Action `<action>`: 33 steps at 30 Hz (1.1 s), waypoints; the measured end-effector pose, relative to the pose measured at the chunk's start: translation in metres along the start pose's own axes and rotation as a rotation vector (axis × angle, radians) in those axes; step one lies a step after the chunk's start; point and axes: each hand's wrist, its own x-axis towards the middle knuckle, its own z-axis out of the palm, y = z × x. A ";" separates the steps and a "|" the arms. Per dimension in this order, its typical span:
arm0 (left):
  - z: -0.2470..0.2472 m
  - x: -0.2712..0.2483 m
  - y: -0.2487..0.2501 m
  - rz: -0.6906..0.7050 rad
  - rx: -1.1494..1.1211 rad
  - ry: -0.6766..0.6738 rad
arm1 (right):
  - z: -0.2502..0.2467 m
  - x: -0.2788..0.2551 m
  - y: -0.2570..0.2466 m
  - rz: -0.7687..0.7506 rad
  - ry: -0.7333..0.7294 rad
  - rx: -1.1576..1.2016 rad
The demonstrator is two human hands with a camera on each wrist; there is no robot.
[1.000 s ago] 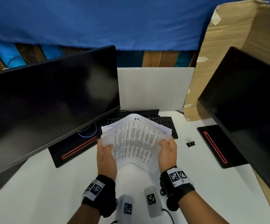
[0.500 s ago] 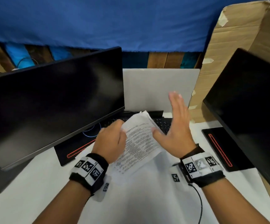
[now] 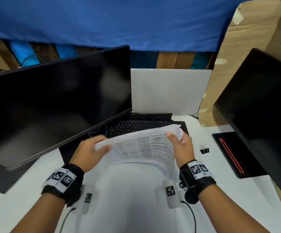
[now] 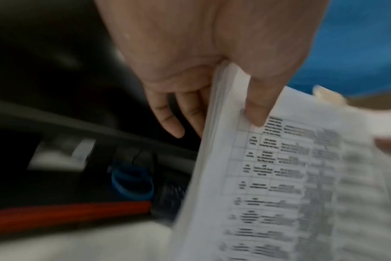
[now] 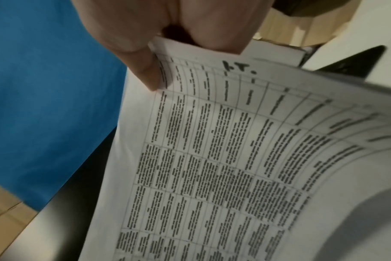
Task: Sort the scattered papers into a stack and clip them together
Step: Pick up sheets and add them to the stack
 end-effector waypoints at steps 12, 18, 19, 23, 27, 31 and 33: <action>0.065 -0.018 0.006 -0.372 -0.884 0.243 | -0.011 -0.006 0.035 0.171 0.135 0.058; 0.068 -0.024 0.013 -0.320 -0.864 0.317 | -0.009 -0.013 0.030 0.069 0.079 0.008; 0.068 -0.025 0.012 -0.310 -0.844 0.314 | -0.009 -0.015 0.032 0.094 0.072 0.015; 0.072 -0.022 0.004 -0.315 -0.823 0.303 | -0.007 -0.016 0.036 0.130 0.067 0.006; 0.074 -0.021 0.005 -0.337 -0.852 0.323 | -0.004 -0.016 0.036 0.198 0.092 0.092; 0.063 -0.020 0.004 -0.266 -0.827 0.329 | -0.009 -0.013 0.030 0.045 0.038 0.061; 0.062 -0.021 0.004 -0.231 -0.816 0.321 | -0.007 -0.013 0.031 -0.005 0.035 0.036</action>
